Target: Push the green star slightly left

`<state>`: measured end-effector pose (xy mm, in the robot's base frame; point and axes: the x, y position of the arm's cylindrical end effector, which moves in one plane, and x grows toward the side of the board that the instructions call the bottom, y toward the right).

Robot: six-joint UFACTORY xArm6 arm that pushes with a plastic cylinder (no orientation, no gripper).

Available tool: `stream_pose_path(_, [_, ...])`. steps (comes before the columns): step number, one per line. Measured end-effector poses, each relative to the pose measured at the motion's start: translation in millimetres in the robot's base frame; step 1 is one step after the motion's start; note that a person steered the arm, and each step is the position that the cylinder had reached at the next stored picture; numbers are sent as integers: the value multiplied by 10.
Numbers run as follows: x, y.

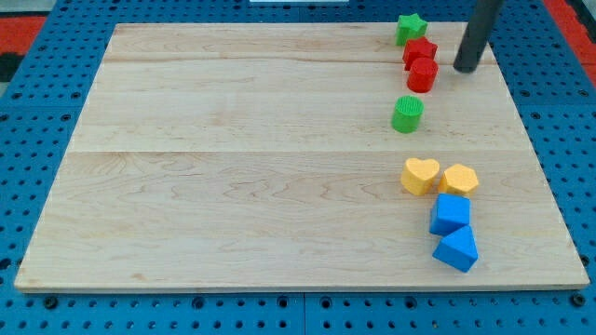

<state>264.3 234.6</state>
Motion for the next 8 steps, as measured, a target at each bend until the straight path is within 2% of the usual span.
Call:
stream_pose_path(1, [-530,-44])
stream_pose_path(2, [-724,-119])
stream_pose_path(3, [-723,-612])
stream_pose_path(4, [-519,-771])
stream_pose_path(7, [-450,-1462])
stream_pose_path(8, [-441,-778])
